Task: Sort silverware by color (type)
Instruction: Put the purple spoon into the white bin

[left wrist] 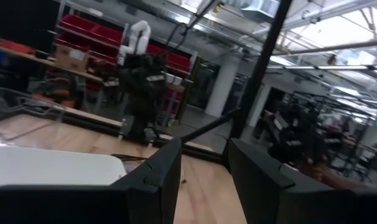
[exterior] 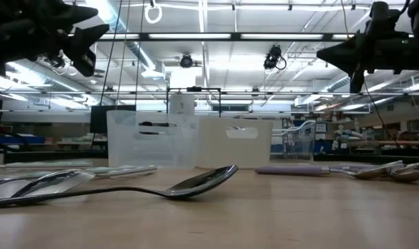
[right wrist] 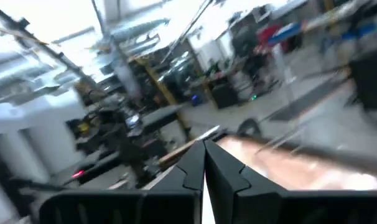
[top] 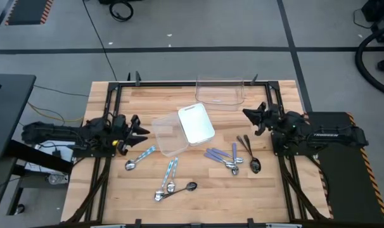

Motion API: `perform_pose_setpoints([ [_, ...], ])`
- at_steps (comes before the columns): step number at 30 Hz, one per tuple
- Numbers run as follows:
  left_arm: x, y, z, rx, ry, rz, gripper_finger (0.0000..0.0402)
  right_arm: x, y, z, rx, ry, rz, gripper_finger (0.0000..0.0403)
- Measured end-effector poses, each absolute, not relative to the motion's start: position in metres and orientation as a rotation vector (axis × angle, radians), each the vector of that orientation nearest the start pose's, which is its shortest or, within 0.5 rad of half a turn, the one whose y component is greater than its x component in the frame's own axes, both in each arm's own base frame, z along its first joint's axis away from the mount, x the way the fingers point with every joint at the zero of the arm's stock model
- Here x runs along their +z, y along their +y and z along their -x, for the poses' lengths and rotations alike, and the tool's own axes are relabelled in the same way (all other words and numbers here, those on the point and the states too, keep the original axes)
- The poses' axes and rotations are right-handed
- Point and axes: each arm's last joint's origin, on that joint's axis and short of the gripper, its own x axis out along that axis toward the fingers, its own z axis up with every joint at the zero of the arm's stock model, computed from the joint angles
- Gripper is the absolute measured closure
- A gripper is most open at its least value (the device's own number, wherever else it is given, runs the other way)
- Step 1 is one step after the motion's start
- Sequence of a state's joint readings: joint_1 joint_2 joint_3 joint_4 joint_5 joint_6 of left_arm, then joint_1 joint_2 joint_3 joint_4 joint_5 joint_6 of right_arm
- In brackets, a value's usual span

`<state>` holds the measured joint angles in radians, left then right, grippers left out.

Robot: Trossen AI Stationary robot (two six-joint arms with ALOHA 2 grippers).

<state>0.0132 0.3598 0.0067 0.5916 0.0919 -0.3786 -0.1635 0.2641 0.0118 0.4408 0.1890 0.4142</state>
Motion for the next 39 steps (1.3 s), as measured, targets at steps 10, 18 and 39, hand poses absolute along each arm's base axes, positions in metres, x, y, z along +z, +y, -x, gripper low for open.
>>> perform_pose_setpoints([
  [10, 0.192, -0.004, -0.119, -0.074, -0.170, 0.429, 0.0260, 0.201, -0.020, -0.141, -0.259, 0.105, -0.424, 0.0382],
  [18, 0.192, -0.004, -0.119, -0.041, -0.170, 0.431, 0.0260, 0.196, -0.009, -0.165, -0.279, 0.562, -0.372, 0.0381],
  [39, 0.179, 0.005, -0.128, 0.243, -0.076, 0.292, 0.0169, 0.183, 0.043, -0.237, -0.300, 1.174, -0.275, 0.0242],
])
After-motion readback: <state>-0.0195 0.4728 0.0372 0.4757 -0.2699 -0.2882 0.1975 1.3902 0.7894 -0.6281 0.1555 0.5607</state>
